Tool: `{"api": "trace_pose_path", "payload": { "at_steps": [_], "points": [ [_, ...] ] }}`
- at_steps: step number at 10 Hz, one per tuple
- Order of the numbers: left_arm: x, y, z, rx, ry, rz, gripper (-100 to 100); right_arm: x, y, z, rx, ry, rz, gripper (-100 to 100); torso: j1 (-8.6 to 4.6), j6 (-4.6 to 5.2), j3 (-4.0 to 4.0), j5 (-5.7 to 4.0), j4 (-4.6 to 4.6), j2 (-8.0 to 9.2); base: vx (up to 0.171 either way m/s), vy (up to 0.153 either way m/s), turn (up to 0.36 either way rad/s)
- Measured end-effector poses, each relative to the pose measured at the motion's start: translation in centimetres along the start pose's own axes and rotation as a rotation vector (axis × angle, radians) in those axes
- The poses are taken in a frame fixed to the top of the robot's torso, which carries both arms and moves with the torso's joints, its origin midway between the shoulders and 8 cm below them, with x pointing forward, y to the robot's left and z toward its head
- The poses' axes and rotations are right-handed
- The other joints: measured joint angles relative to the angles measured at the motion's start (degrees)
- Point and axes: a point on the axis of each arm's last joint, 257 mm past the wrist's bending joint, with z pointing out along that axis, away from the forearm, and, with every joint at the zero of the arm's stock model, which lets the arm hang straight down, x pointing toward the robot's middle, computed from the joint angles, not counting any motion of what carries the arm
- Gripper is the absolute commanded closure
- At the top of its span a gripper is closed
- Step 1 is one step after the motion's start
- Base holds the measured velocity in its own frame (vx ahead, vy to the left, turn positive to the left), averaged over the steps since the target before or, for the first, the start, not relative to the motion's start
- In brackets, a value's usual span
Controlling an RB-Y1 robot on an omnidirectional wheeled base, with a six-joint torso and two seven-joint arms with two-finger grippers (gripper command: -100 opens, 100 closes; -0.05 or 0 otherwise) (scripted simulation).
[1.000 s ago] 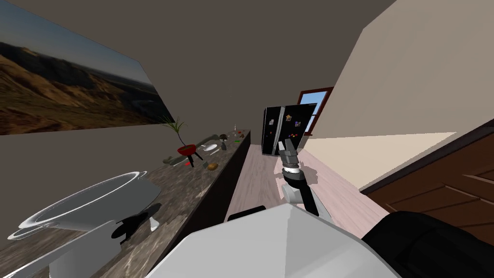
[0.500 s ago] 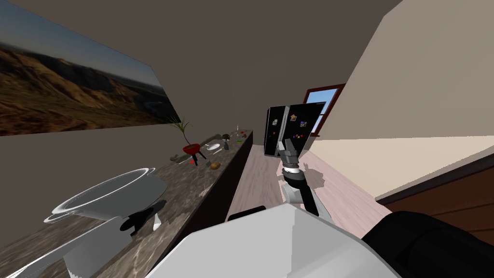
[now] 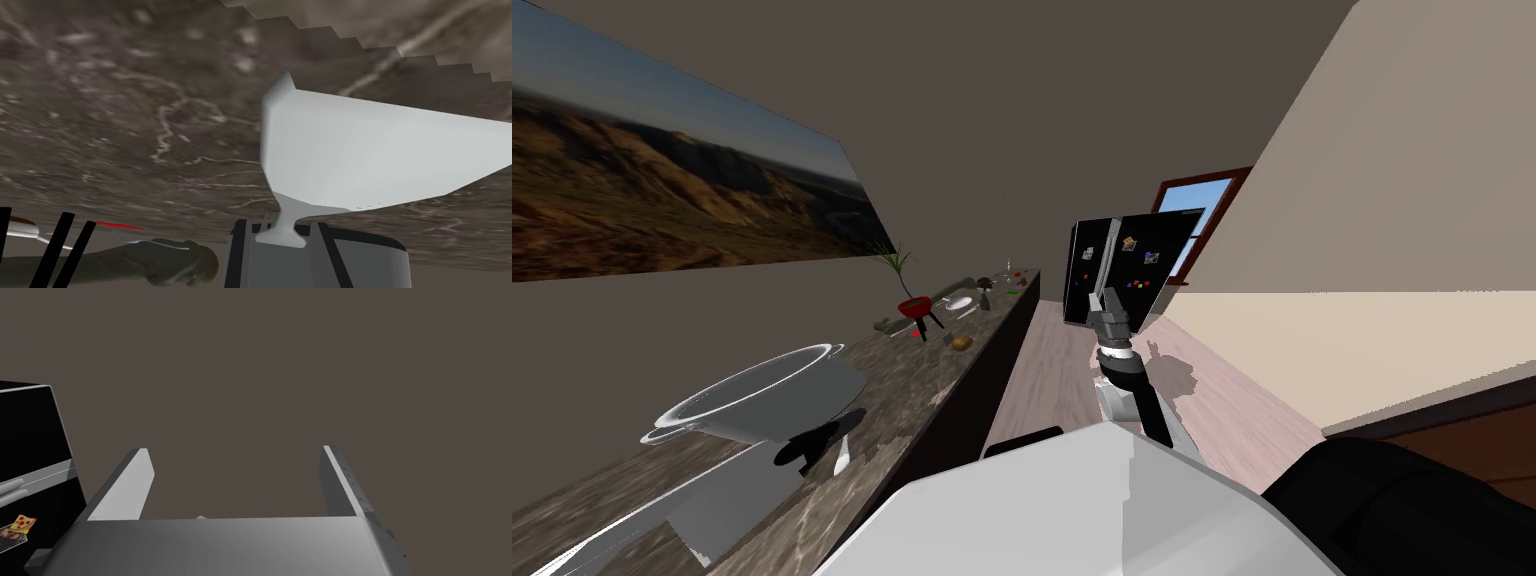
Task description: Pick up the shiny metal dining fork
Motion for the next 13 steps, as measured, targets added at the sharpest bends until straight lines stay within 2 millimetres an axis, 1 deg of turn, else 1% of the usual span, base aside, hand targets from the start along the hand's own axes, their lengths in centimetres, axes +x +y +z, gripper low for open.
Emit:
{"api": "trace_pose_path", "payload": {
  "at_steps": [1, 3, 4, 5, 7, 8, 9, 10, 11, 12, 13],
  "points": [
    [0.1, -1.4, 0.1, 0.021, 0.002, -0.015, 100, 0.0, 0.0, 0.0, 0.000, 0.000, 0.000, 0, 0.02, -0.13, -0.02, 0.01, -0.01, -0.04, 0.045, -0.009, 0.180],
    [0.0, -1.8, -0.1, 0.028, 0.004, 0.013, 100, 0.0, 0.0, 0.0, 0.000, 0.000, 0.000, 0, 0.01, -0.03, -0.03, 0.01, -0.01, -0.07, 0.020, -0.007, -0.011],
    [0.0, -1.9, -0.1, 0.030, 0.003, 0.033, 100, 0.0, 0.0, 0.0, 0.000, 0.000, 0.000, 0, 0.01, -0.02, -0.02, 0.00, -0.01, -0.03, 0.049, -0.009, 0.262],
    [0.0, -3.0, -0.2, 0.050, 0.005, 0.019, 100, 0.0, 0.0, 0.0, 0.000, 0.000, 0.000, 0, -0.01, -0.18, -0.04, -0.01, -0.01, -0.09, 0.052, -0.016, 0.193],
    [0.0, -3.6, -0.3, 0.058, 0.006, 0.042, 100, 0.0, 0.0, 0.0, 0.000, 0.000, 0.000, 0, 0.01, -0.06, -0.04, 0.01, -0.02, -0.07, 0.011, -0.003, -0.019],
    [0.0, -3.7, -0.3, 0.059, 0.006, 0.062, 100, 0.0, 0.0, 0.0, 0.000, 0.000, 0.000, 0, 0.03, -0.08, -0.01, 0.00, -0.01, -0.02, 0.040, -0.009, 0.255],
    [-0.1, -4.8, -0.4, 0.080, 0.007, 0.048, 100, 0.0, 0.0, 0.0, 0.000, 0.000, 0.000, 0, -0.01, -0.24, -0.04, -0.02, -0.02, -0.07, 0.050, -0.022, 0.182],
    [-0.1, -5.2, -0.4, 0.086, 0.009, 0.052, 100, 0.0, 0.0, 0.0, 0.000, 0.000, 0.000, 0, -0.04, -0.18, -0.06, -0.02, -0.02, -0.10, 0.022, -0.009, 0.012],
    [-0.1, -5.3, -0.4, 0.087, 0.008, 0.073, 100, 0.0, 0.0, 0.0, 0.000, 0.000, 0.000, 0, -0.02, -0.13, -0.04, -0.02, -0.02, -0.07, 0.003, 0.002, -0.026],
    [-0.1, -5.4, -0.4, 0.089, 0.007, 0.094, 100, 0.0, 0.0, 0.0, 0.000, 0.000, 0.000, 0, 0.01, -0.14, -0.01, -0.02, -0.01, -0.02, 0.036, -0.007, 0.319],
    [-0.3, -6.5, -0.5, 0.110, 0.008, 0.078, 100, 0.0, 0.0, 0.0, 0.000, 0.000, 0.000, 0, 0.00, -0.33, -0.02, -0.05, -0.01, -0.05, 0.049, -0.020, 0.170]
  ]
}}
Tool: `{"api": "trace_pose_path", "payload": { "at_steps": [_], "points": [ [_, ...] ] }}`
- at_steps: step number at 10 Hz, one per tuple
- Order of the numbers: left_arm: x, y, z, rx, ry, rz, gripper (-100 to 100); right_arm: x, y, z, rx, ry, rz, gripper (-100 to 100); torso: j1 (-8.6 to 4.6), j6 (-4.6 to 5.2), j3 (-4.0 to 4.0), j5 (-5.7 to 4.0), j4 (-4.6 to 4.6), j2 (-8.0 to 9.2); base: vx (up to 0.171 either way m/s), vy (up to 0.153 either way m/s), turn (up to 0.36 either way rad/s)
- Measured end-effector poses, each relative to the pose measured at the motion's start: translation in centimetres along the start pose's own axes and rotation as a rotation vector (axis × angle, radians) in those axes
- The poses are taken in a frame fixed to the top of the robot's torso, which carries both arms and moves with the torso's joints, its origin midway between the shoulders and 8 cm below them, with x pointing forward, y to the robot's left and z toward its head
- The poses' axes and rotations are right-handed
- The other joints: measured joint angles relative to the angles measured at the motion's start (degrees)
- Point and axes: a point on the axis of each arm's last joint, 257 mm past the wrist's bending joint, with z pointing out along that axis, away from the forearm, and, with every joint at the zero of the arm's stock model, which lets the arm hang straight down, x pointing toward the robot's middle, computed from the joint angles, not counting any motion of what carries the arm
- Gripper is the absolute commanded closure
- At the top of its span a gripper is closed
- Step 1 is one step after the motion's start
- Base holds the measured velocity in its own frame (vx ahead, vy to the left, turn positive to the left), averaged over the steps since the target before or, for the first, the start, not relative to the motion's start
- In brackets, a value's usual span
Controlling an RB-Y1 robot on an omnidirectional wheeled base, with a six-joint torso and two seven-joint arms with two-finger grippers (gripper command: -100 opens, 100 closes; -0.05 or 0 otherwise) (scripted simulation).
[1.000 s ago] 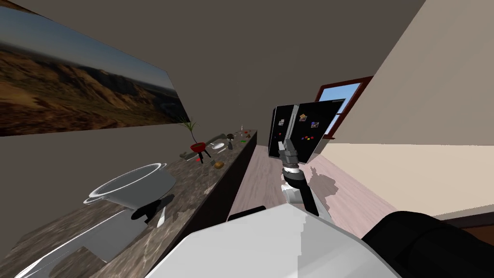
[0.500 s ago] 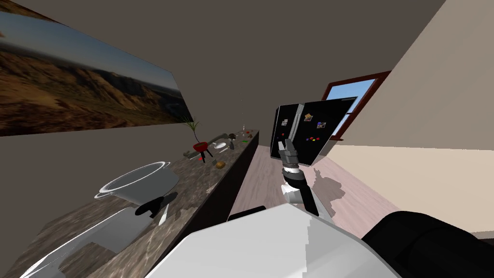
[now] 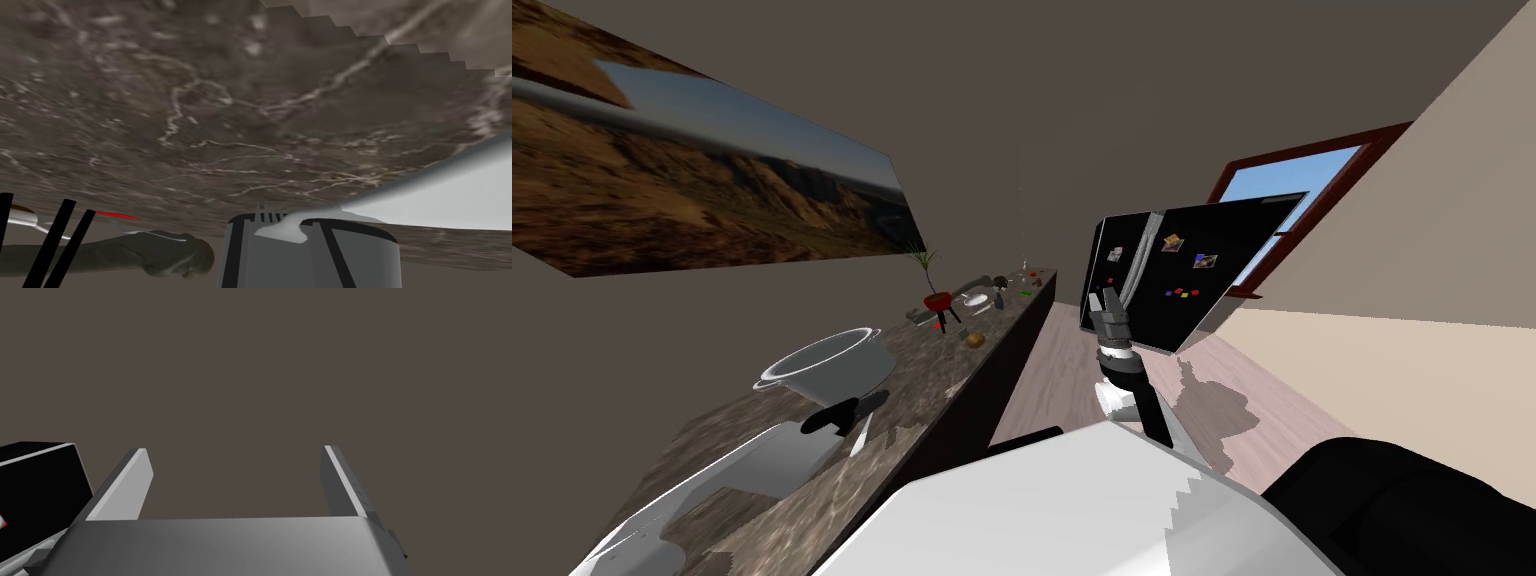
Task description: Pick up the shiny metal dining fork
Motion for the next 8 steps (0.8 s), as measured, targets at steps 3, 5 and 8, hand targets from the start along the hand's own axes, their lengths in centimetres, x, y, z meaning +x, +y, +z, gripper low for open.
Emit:
{"api": "trace_pose_path", "payload": {
  "at_steps": [3, 5, 8],
  "points": [
    [0.1, -0.5, -0.2, 0.008, 0.001, 0.050, 100, 0.0, 0.0, 0.0, 0.000, 0.000, 0.000, 0, -0.01, 0.16, 0.01, 0.00, 0.01, 0.03, 0.020, -0.005, 0.069],
    [-0.3, -2.1, -0.3, 0.035, 0.001, 0.041, 100, 0.0, 0.0, 0.0, 0.000, 0.000, 0.000, 0, -0.08, 0.08, -0.01, -0.01, 0.00, -0.02, 0.037, -0.020, 0.091],
    [-0.4, -2.8, -0.5, 0.057, 0.000, 0.066, 100, 0.0, 0.0, 0.0, 0.000, 0.000, 0.000, 0, -0.04, 0.02, 0.03, -0.03, 0.03, 0.03, 0.029, -0.010, 0.137]
  ]
}}
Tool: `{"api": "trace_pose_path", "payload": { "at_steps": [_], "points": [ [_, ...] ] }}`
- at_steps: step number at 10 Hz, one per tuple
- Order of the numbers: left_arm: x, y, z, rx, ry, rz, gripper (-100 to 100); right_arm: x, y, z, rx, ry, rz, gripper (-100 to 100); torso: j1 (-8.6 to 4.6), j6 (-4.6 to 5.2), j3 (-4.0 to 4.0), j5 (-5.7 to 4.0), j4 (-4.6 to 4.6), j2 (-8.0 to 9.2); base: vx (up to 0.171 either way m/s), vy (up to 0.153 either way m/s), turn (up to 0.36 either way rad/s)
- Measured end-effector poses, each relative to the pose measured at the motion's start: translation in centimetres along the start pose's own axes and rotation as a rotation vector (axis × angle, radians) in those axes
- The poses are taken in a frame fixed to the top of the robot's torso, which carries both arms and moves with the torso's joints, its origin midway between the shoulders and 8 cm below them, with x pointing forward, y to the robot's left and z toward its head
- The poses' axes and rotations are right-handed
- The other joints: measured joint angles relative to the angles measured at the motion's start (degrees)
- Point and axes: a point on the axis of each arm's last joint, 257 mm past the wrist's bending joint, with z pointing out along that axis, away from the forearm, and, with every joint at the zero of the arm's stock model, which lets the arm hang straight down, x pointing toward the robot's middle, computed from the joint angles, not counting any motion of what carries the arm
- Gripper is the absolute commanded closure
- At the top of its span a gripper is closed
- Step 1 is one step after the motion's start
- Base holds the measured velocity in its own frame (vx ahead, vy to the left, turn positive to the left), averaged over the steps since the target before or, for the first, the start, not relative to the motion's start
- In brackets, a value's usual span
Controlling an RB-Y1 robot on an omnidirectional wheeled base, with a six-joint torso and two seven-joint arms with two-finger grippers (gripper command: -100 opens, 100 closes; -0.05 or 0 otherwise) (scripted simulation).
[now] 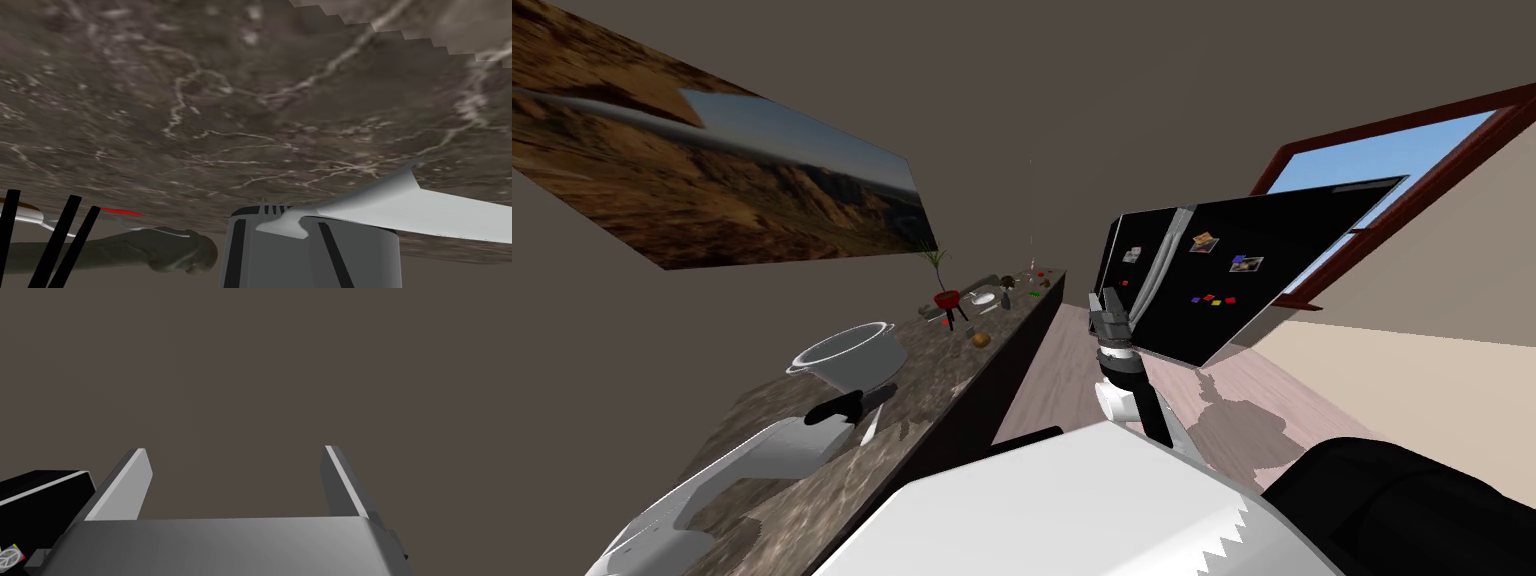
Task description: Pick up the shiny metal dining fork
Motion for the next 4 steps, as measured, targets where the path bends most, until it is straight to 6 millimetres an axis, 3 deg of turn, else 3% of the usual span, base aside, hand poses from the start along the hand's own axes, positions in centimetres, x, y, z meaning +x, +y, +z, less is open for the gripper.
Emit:
{"api": "trace_pose_path", "payload": {
  "at_steps": [3, 4],
  "points": [
    [-0.22, -0.64, -0.03, 0.010, 0.000, 0.047, 100, 0.01, 0.00, 0.01, 0.000, 0.000, 0.000, 0, 0.01, 0.14, 0.03, 0.01, 0.02, 0.05, 0.010, -0.005, -0.009],
    [-0.21, -0.67, -0.03, 0.011, 0.000, 0.051, 0, 0.00, 0.00, 0.01, 0.000, 0.000, 0.000, 0, 0.03, 0.12, 0.05, 0.01, 0.03, 0.09, 0.000, 0.000, 0.000]
  ]
}}
